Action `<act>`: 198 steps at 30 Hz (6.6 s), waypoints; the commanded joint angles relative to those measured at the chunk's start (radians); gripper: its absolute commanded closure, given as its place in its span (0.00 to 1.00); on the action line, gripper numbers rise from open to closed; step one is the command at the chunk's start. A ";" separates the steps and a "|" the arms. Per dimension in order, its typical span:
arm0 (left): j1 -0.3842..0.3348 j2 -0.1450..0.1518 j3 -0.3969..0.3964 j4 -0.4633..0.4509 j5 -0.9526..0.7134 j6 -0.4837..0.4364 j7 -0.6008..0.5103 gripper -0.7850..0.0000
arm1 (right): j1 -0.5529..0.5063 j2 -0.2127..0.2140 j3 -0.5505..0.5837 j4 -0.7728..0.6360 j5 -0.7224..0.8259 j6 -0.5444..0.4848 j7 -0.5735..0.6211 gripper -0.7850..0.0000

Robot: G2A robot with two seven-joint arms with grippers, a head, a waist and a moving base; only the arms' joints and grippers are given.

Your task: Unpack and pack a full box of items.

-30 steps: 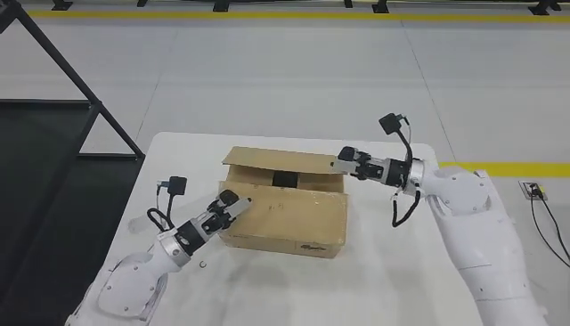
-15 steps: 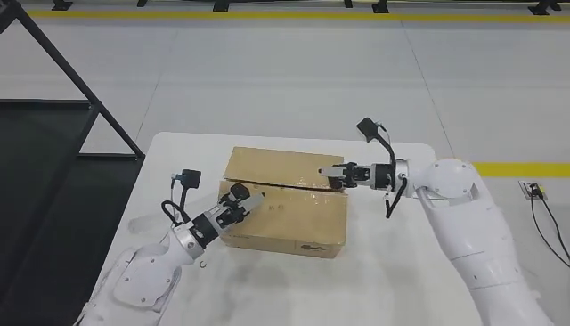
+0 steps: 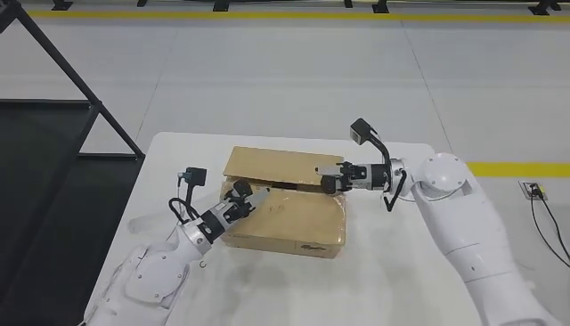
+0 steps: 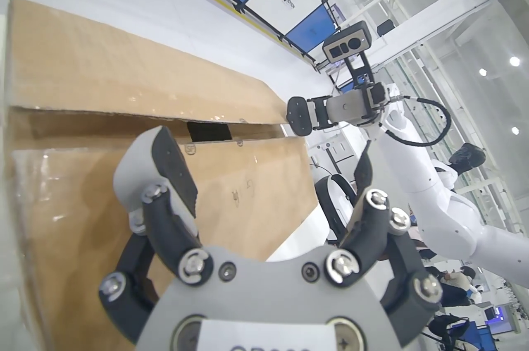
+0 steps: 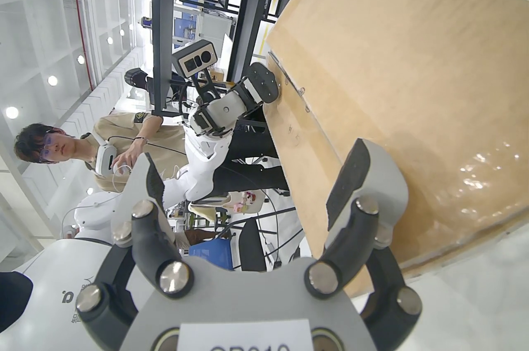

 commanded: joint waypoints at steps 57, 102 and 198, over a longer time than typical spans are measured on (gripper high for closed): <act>0.276 -0.014 -0.248 0.008 -0.227 -0.192 0.270 0.00 | -0.080 0.024 -0.005 0.002 0.099 0.050 -0.067 0.00; 0.157 -0.069 -0.146 0.263 -0.599 0.012 0.244 0.00 | -0.076 0.022 -0.009 0.008 0.100 0.050 -0.066 0.00; -0.025 -0.120 -0.227 0.341 -0.730 0.215 0.145 0.00 | -0.076 0.022 -0.009 0.008 0.100 0.050 -0.066 0.00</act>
